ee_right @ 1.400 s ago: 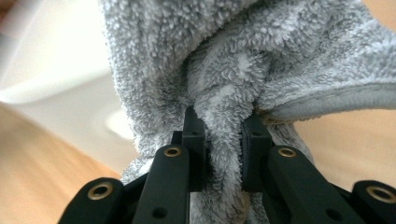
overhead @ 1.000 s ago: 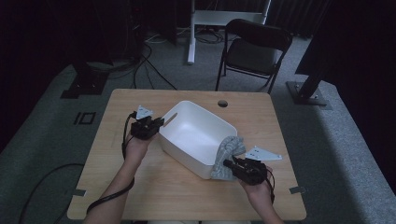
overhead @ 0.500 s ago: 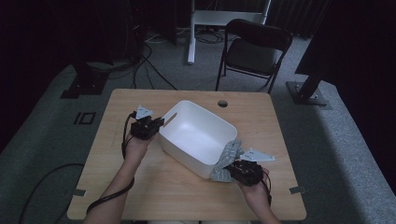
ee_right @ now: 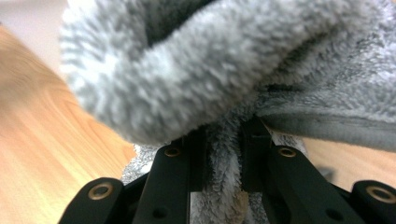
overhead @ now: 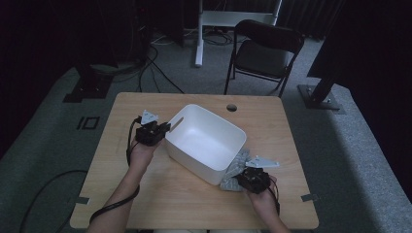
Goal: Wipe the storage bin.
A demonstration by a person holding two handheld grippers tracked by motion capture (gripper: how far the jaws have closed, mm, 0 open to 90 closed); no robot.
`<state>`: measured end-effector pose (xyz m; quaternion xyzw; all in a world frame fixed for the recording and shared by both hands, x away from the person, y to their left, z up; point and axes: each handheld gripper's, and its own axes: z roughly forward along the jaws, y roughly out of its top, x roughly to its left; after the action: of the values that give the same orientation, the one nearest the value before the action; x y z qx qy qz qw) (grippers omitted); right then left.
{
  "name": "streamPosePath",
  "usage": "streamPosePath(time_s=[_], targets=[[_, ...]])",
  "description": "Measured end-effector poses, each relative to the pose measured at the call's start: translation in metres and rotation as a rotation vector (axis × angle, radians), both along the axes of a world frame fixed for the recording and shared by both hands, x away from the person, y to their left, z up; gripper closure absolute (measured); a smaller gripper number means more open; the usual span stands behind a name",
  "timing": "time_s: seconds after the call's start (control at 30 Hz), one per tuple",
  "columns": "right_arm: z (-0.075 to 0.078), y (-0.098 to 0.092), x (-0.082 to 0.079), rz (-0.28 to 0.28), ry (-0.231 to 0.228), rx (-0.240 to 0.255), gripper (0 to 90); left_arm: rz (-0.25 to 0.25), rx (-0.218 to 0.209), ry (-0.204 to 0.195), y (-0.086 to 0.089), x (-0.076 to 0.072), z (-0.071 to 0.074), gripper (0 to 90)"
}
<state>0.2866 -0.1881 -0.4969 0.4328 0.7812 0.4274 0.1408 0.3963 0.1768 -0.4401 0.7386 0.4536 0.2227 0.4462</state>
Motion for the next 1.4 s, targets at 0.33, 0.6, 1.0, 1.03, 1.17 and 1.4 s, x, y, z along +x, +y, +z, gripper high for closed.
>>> streamPosePath(time_s=[0.33,0.6,1.0,1.03,1.17,1.4], targets=[[-0.021,-0.003,0.023,-0.046,0.076,0.016,76.7,0.009,0.012,-0.001,0.000,0.000,0.000,82.2],[-0.038,-0.006,0.037,-0.060,0.132,0.016,76.6,0.035,-0.020,0.001,0.002,0.002,-0.004,82.7],[0.013,-0.018,0.002,-0.046,0.010,0.083,76.5,0.049,0.009,-0.002,-0.001,0.002,-0.003,83.9],[0.021,-0.020,-0.003,-0.044,-0.014,0.106,76.5,0.051,0.009,0.000,-0.001,0.002,-0.003,83.9],[0.049,-0.025,-0.023,-0.022,-0.092,0.182,76.5,0.053,0.017,0.000,-0.002,0.002,-0.003,84.0],[0.050,0.002,-0.032,0.045,-0.101,0.167,76.4,0.053,0.024,0.003,-0.003,0.002,-0.002,84.3]])
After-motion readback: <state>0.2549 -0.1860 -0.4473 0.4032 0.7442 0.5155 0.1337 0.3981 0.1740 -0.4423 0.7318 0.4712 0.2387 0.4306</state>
